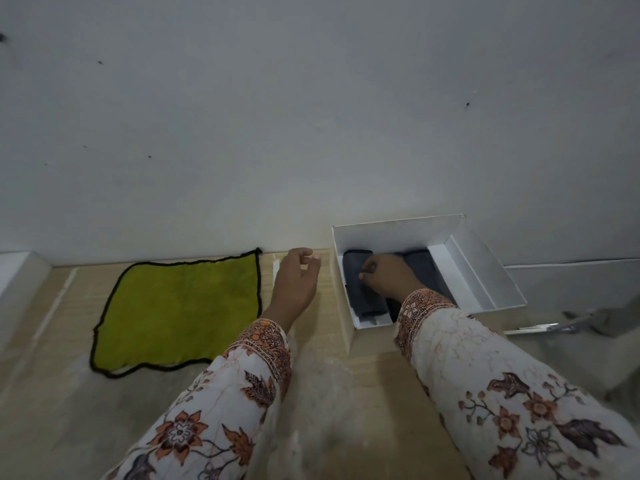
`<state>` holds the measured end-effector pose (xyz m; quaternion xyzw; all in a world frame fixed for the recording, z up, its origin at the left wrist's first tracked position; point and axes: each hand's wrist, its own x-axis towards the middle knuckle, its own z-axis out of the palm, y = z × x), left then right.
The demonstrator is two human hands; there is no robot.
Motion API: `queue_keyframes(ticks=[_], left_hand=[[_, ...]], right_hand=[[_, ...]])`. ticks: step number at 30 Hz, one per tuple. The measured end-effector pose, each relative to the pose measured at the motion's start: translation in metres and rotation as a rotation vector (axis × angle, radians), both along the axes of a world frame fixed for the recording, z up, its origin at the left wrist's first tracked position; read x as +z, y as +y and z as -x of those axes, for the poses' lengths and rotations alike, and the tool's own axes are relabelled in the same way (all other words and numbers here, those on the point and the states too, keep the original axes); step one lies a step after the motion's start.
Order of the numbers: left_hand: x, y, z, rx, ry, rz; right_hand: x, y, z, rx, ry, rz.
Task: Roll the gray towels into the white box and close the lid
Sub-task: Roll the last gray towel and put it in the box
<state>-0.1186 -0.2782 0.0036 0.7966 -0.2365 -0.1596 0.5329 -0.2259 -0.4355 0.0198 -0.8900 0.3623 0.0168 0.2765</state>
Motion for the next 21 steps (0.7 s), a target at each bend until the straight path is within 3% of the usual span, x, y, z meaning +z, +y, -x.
queue_keyframes(ticks=[5,12,15,21], left_hand=[[0.022,0.027,-0.016,-0.027,-0.043,-0.017],[0.048,0.090,-0.061,0.005,-0.168,-0.101],[0.041,0.125,-0.078,-0.004,-0.199,-0.192],[0.005,0.186,-0.098,-0.136,-0.215,-0.431]], right_hand=[[0.038,0.017,-0.017,-0.214,-0.280,0.103],[0.068,0.079,-0.063,-0.152,-0.531,0.191],[0.058,0.114,-0.083,-0.059,-0.509,0.128],[0.004,0.177,-0.104,0.025,-0.276,-0.038]])
